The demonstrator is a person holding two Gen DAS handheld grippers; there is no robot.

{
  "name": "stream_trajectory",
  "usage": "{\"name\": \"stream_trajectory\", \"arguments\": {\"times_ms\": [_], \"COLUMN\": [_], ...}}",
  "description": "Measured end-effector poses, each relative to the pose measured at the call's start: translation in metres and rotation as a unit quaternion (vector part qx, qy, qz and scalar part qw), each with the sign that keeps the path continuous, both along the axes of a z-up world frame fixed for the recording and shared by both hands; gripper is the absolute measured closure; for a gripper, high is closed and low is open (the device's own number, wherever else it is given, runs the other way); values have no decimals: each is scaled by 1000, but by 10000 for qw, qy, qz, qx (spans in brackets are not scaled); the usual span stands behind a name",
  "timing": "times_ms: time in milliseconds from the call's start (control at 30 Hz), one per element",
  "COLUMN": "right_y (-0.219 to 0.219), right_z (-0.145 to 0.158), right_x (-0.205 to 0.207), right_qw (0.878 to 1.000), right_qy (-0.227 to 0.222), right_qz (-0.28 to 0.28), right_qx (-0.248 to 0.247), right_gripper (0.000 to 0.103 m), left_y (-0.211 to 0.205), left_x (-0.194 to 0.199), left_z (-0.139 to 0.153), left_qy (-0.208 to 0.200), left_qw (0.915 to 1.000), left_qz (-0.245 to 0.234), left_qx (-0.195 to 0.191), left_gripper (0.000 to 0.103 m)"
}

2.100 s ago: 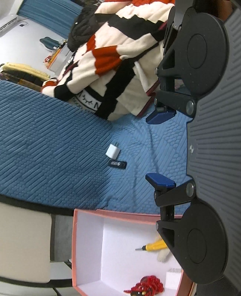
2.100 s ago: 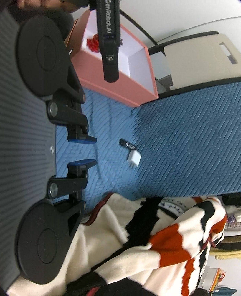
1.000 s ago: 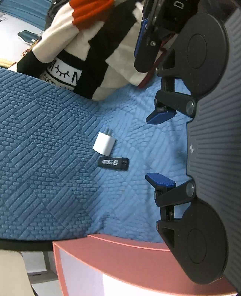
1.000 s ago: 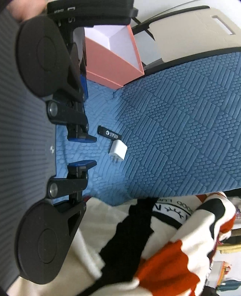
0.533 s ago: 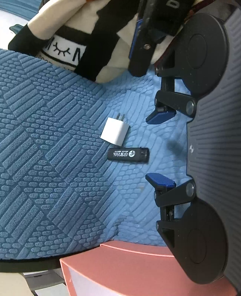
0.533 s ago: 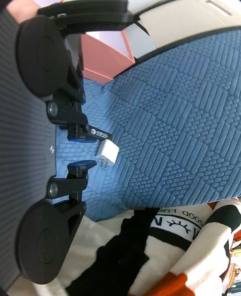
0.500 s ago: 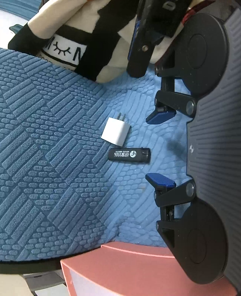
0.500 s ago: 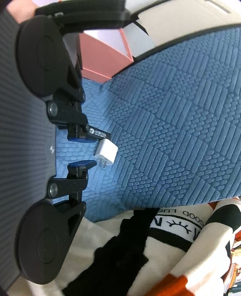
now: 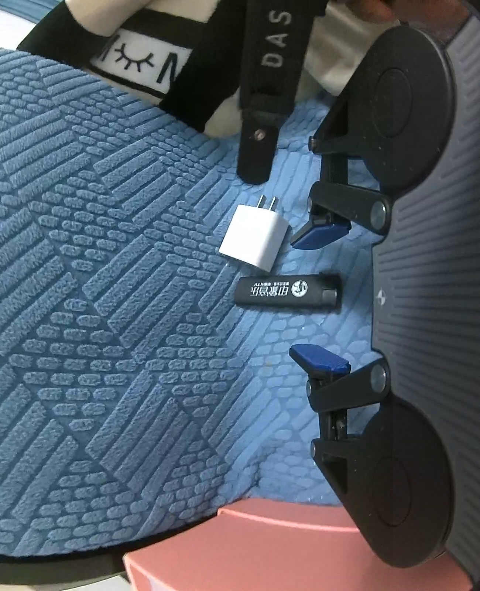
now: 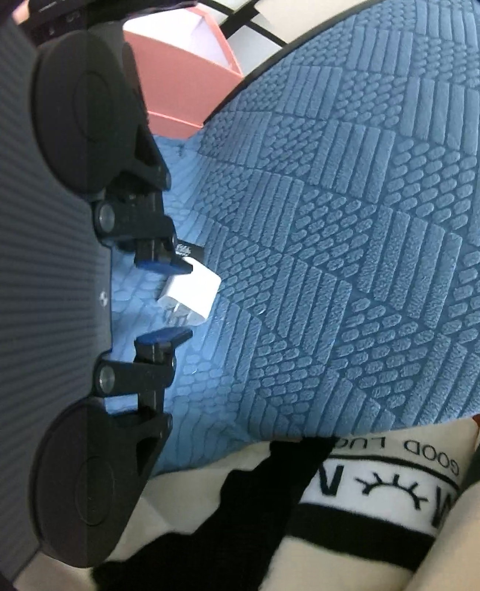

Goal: Organize rigid objects
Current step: 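Close the left gripper on the black USB stick while the right gripper grasps the small white charger, then lift the USB stick with the left gripper while the right gripper lifts the small charger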

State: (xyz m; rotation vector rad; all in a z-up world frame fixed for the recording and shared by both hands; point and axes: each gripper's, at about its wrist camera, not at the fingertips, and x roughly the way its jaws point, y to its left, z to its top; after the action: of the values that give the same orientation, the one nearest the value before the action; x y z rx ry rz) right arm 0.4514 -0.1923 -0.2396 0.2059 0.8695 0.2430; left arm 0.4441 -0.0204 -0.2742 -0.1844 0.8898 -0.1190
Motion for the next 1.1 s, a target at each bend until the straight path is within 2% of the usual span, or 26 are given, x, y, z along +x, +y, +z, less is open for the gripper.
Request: {"name": "stream_trajectory", "arguments": {"times_ms": [267, 367, 500, 600, 733, 800, 1100], "right_y": [11, 15, 22, 27, 32, 36, 60], "right_z": [-19, -25, -35, -41, -47, -49, -55], "right_x": [35, 45, 54, 59, 64, 64, 57], "right_qw": [9995, 9992, 9982, 9977, 9964, 9957, 9934], "right_qy": [249, 345, 488, 518, 667, 655, 604], "right_qz": [170, 198, 301, 358, 430, 505, 650], "right_qx": [-29, -85, -184, -250, -299, -415, -731], "right_gripper": [49, 47, 46, 38, 37, 37, 39], "left_y": [-6, -8, -15, -18, -21, -23, -14], "left_x": [9, 10, 10, 10, 9, 10, 7], "left_z": [-8, -14, -14, -14, -15, -14, -8], "left_qy": [91, 181, 123, 94, 64, 71, 117], "left_qw": [9999, 9997, 9995, 9992, 9989, 9984, 9989], "left_qz": [-141, -156, -239, -244, -214, -238, -156], "left_qx": [41, -6, 183, 299, 421, 499, 426], "left_gripper": [44, 49, 55, 61, 72, 75, 75]}}
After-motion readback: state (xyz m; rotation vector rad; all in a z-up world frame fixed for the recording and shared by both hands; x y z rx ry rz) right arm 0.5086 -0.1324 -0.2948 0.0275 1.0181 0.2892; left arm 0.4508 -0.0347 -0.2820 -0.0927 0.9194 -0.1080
